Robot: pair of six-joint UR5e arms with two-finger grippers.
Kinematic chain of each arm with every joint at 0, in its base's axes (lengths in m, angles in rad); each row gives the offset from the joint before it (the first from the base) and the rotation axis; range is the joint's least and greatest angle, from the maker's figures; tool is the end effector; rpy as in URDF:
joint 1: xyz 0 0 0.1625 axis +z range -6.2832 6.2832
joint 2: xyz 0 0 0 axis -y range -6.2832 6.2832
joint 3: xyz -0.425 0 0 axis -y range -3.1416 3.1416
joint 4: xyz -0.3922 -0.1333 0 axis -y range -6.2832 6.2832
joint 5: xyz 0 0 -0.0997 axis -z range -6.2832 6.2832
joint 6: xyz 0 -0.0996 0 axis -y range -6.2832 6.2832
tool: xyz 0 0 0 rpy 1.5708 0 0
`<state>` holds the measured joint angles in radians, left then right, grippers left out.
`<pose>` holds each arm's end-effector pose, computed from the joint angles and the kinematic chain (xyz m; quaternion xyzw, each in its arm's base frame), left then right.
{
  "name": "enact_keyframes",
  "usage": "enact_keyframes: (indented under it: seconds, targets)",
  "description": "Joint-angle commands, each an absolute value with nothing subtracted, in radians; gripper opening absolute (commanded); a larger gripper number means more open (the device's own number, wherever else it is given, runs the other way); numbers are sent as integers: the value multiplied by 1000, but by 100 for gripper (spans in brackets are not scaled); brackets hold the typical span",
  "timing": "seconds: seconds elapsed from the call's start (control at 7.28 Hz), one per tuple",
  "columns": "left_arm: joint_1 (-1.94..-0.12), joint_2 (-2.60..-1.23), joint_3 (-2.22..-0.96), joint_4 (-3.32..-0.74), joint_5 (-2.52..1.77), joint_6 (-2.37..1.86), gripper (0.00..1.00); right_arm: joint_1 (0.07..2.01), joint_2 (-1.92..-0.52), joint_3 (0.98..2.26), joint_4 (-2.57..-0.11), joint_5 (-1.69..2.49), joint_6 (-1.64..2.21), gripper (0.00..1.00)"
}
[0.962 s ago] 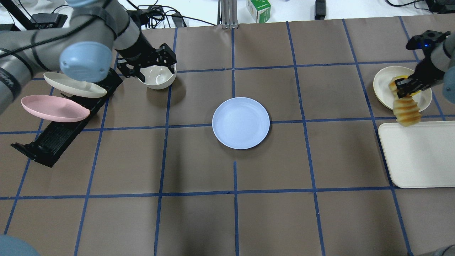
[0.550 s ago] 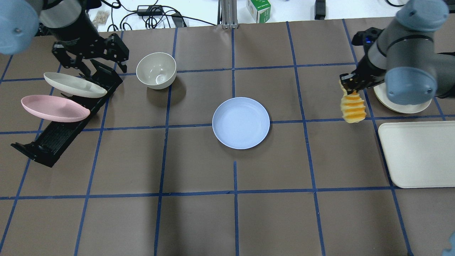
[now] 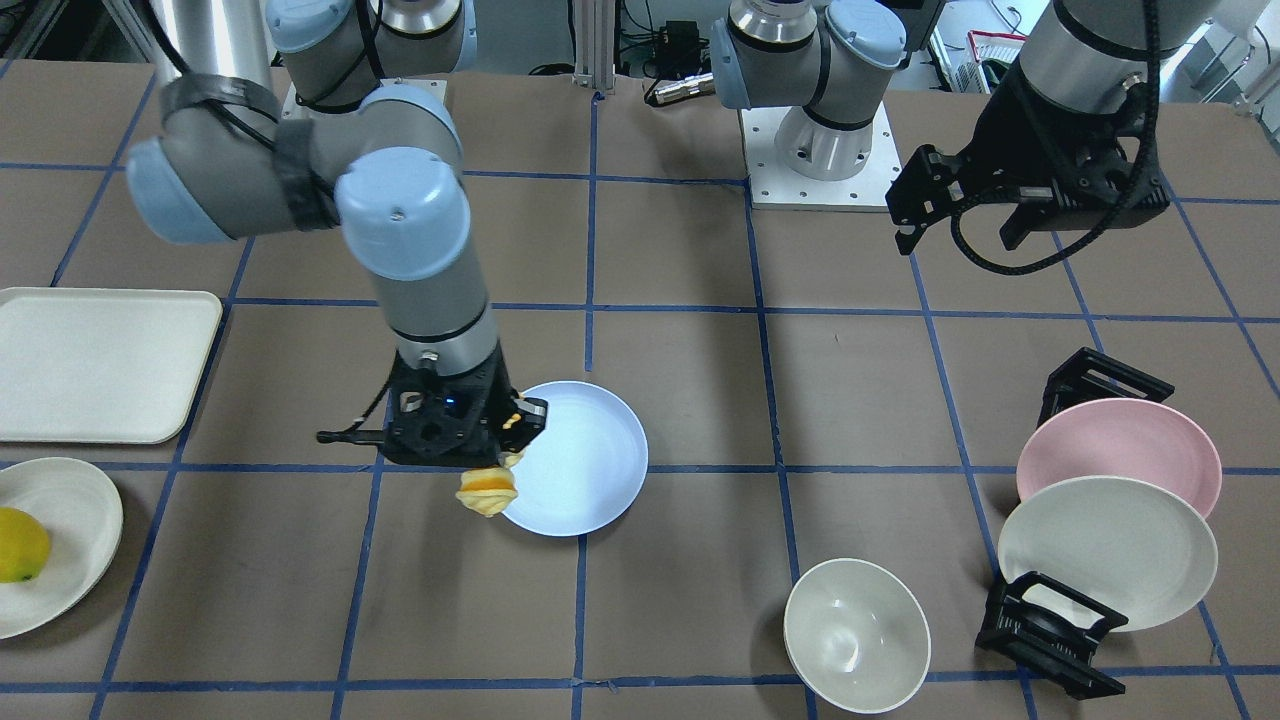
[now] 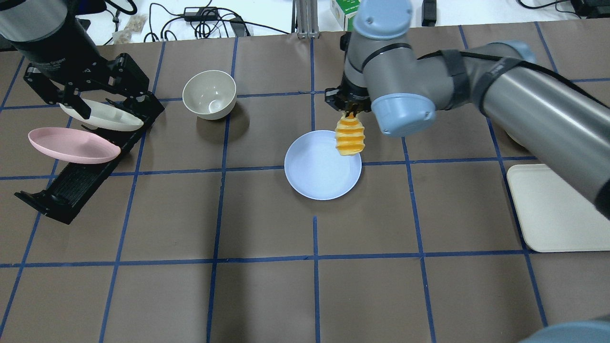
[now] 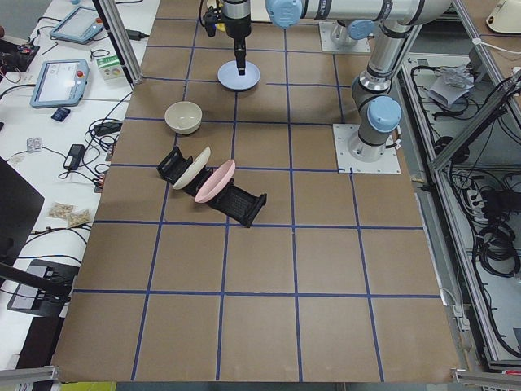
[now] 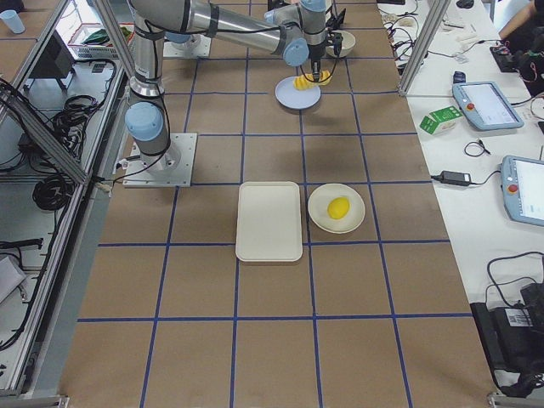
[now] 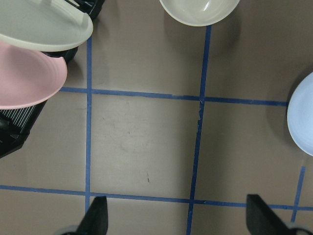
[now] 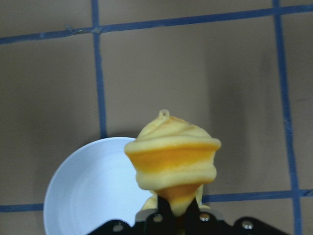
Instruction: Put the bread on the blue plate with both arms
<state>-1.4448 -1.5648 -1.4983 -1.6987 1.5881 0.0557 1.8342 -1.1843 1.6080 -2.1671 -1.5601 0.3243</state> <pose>-0.0698 -0.4958 0.5139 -0.0349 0.9990 0.0254 0.0064 0.2946 -0.5762 0.3139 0.0299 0.9958 -0.0810 0.0301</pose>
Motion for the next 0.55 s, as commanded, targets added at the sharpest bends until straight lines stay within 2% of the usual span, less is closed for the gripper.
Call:
enact_keyframes:
  seconds: [0.0, 0.27, 0.41]
  targets:
    - [-1466, -1549, -1542, -1692, 1582, 61, 100, 1887, -1111, 1597, -2157, -1591, 341, 15]
    - [-1522, -1540, -1548, -1694, 1591, 66, 100, 1887, -1088, 1603, -2143, -1591, 338, 16]
    - [-1522, -1540, -1548, -1692, 1591, 69, 100, 1887, -1074, 1606, -2137, -1589, 334, 22]
